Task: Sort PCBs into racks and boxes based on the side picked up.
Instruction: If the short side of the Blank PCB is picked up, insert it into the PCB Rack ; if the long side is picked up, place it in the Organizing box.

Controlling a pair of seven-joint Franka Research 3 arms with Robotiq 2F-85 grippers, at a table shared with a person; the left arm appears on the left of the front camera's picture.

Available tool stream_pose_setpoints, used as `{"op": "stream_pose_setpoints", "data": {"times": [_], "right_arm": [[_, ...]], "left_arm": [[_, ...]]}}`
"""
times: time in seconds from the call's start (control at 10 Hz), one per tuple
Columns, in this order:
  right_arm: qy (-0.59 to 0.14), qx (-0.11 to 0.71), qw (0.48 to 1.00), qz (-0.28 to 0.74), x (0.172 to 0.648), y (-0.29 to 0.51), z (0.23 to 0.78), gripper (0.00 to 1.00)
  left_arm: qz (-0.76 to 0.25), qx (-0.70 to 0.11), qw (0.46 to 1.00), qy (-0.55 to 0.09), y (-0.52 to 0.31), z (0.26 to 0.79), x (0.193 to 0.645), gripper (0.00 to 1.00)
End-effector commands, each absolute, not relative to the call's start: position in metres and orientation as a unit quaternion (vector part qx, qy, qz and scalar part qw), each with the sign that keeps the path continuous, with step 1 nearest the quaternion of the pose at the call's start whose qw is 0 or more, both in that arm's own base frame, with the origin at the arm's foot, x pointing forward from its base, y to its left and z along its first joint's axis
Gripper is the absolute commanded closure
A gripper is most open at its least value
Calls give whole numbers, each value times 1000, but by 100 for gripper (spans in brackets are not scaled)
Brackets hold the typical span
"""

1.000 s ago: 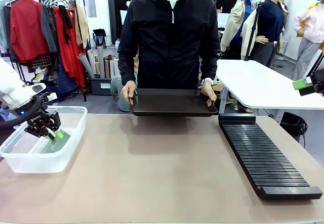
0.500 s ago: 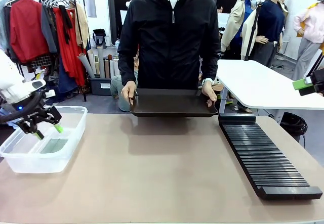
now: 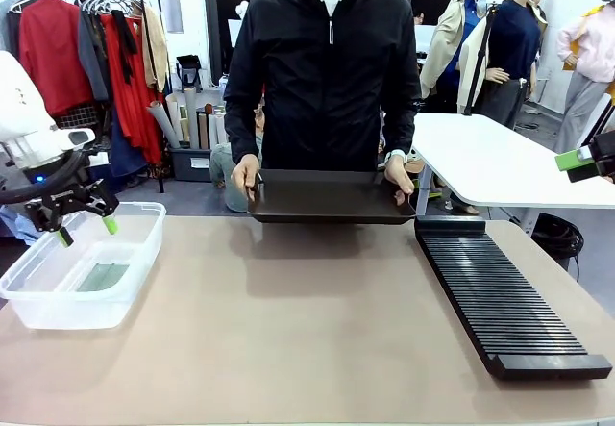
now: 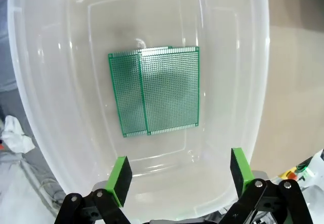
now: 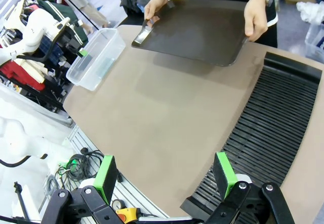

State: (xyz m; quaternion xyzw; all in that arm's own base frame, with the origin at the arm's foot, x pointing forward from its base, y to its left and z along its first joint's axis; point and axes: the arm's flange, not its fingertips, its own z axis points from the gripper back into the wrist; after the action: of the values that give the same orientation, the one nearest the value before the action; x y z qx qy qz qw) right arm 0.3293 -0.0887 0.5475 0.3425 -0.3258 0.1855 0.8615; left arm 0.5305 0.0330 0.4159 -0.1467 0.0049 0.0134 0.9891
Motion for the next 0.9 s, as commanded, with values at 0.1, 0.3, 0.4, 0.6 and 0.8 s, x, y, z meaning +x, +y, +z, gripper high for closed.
{"op": "stream_pose_setpoints", "data": {"times": [0.1,0.3,0.4,0.6,0.8], "right_arm": [[-339,352,852,190,332,-87,548,0],[-339,352,852,190,332,-87,548,0],[-339,352,852,190,332,-87,548,0],[-339,352,852,190,332,-87,548,0],[-339,352,852,190,332,-87,548,0]], "left_arm": [[13,-147,989,5,33,416,531,0],[13,-147,989,5,33,416,531,0],[13,-147,989,5,33,416,531,0],[13,-147,989,5,33,416,531,0],[13,-147,989,5,33,416,531,0]]}}
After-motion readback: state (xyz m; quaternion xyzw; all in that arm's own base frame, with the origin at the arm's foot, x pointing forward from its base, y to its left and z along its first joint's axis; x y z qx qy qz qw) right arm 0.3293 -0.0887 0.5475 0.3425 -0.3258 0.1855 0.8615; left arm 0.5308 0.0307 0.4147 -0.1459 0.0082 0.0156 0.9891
